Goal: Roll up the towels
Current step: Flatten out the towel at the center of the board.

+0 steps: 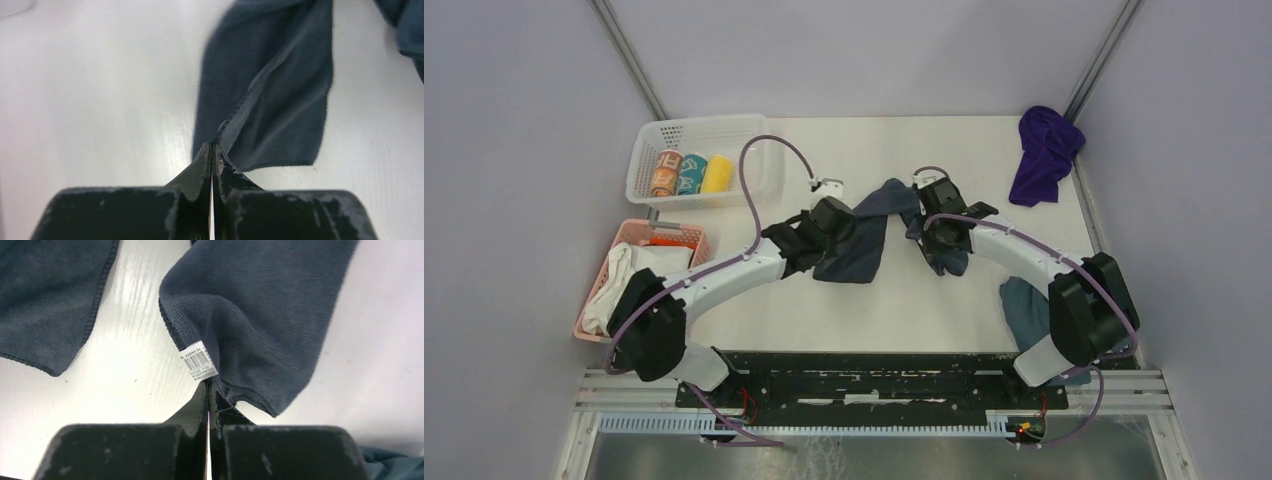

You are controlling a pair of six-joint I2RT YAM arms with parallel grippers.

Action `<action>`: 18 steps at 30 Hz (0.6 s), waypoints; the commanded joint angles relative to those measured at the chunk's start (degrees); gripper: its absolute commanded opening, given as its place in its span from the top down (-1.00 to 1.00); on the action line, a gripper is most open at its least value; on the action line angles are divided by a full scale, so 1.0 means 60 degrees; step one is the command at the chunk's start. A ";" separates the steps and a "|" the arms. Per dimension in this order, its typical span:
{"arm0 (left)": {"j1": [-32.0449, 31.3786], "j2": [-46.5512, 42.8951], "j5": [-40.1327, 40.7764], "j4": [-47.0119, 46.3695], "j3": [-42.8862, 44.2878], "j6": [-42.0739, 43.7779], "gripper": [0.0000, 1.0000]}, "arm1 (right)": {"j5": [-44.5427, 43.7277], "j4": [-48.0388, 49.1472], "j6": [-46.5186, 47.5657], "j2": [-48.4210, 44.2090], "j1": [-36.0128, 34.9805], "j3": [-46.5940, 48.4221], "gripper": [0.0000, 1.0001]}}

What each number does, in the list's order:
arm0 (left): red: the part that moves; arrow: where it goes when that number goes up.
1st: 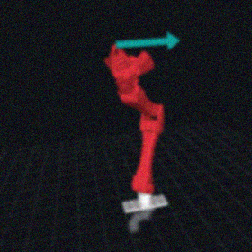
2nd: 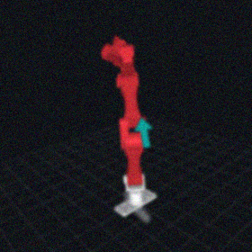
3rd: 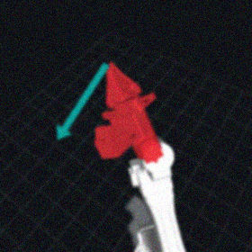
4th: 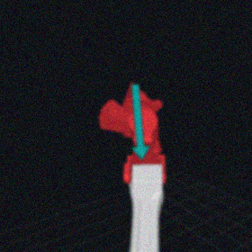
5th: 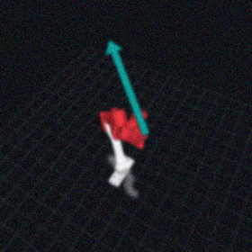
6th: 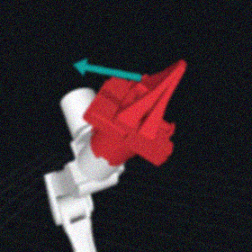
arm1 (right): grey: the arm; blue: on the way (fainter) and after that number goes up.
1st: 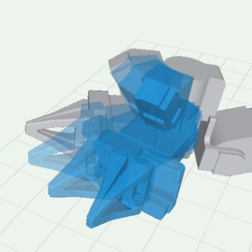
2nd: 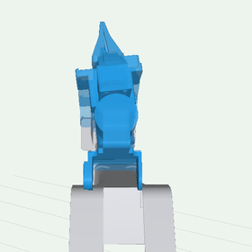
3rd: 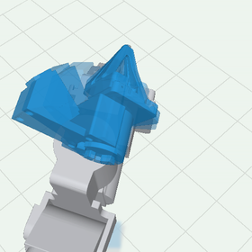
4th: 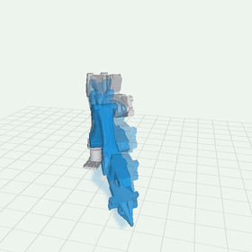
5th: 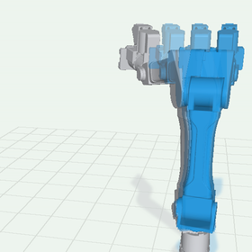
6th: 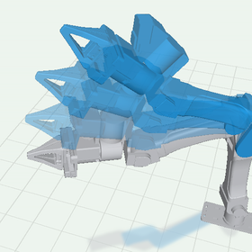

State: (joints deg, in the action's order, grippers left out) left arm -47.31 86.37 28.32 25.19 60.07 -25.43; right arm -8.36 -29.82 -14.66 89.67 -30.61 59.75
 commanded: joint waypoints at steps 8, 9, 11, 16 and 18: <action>0.3138 -0.2243 0.0323 0.0721 0.0372 0.0738 0.95 | -0.1261 -0.0232 -0.0370 -0.2147 0.1814 0.1048 0.99; 0.3368 -0.2307 0.0388 0.0756 0.0677 0.0908 0.95 | -0.1579 -0.0241 -0.0313 -0.2256 0.1915 0.1286 0.99; 0.3827 -0.2398 0.0501 0.0863 0.1329 0.1254 0.95 | -0.2172 -0.0265 -0.0136 -0.2428 0.2124 0.1788 0.99; 0.4572 -0.2671 0.1015 0.0931 0.2915 0.2047 0.95 | -0.3124 -0.0374 0.0146 -0.2969 0.2654 0.2678 0.99; 0.4659 -0.2882 0.1364 0.0934 0.3325 0.2316 0.95 | -0.3411 -0.0347 0.0204 -0.3372 0.2772 0.2766 0.99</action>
State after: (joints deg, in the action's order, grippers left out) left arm -20.60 73.14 31.05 31.62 73.58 -18.22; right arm -21.63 -32.60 -14.87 74.48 -15.57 73.01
